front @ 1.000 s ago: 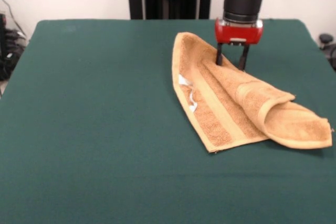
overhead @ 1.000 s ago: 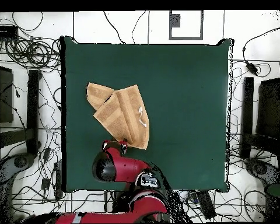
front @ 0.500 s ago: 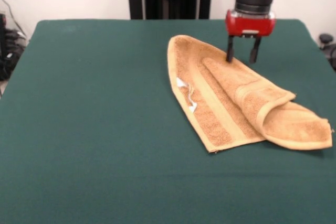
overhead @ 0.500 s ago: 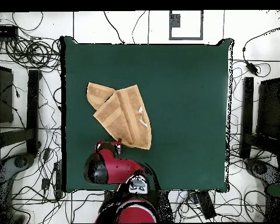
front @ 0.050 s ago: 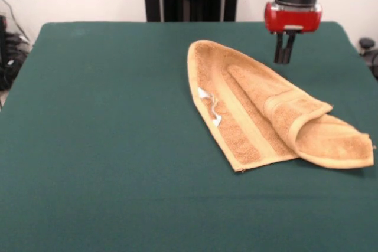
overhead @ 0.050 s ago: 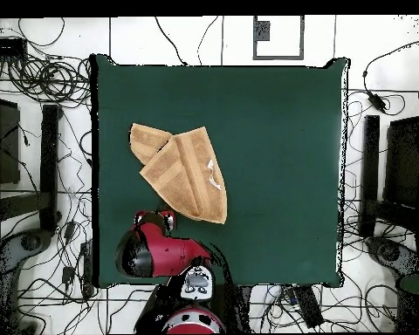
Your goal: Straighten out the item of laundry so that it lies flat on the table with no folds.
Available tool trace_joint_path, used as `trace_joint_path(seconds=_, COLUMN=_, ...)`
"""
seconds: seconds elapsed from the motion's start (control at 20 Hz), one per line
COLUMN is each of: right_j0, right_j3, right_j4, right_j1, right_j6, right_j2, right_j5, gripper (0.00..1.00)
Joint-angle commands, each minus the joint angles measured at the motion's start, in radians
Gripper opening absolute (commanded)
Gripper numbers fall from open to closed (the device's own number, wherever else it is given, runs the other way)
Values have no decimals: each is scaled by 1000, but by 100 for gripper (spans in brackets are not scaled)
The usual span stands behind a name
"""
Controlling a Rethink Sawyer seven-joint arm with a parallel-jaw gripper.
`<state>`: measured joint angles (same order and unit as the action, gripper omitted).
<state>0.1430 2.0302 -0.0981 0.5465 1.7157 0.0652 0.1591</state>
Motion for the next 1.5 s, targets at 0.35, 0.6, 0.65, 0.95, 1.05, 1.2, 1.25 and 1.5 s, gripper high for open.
trace_joint_path(seconds=0.35, right_j0=-16, right_j3=12, right_j4=-31, right_j1=-18, right_j6=191, right_j2=-45, right_j5=-83, gripper=0)
trace_joint_path(seconds=0.6, right_j0=-28, right_j3=21, right_j4=-33, right_j1=-4, right_j6=198, right_j2=-52, right_j5=-87, gripper=0)
trace_joint_path(seconds=0.65, right_j0=-20, right_j3=24, right_j4=-37, right_j1=3, right_j6=198, right_j2=-42, right_j5=-92, gripper=0)
trace_joint_path(seconds=0.95, right_j0=-11, right_j3=15, right_j4=-30, right_j1=4, right_j6=177, right_j2=-29, right_j5=-114, gripper=100)
trace_joint_path(seconds=1.05, right_j0=-6, right_j3=17, right_j4=-34, right_j1=4, right_j6=180, right_j2=-26, right_j5=-113, gripper=100)
trace_joint_path(seconds=1.2, right_j0=-13, right_j3=18, right_j4=-30, right_j1=2, right_j6=182, right_j2=-33, right_j5=-105, gripper=100)
trace_joint_path(seconds=1.25, right_j0=-15, right_j3=19, right_j4=-30, right_j1=1, right_j6=183, right_j2=-36, right_j5=-103, gripper=100)
trace_joint_path(seconds=1.5, right_j0=-16, right_j3=18, right_j4=-34, right_j1=-5, right_j6=201, right_j2=-34, right_j5=-61, gripper=100)
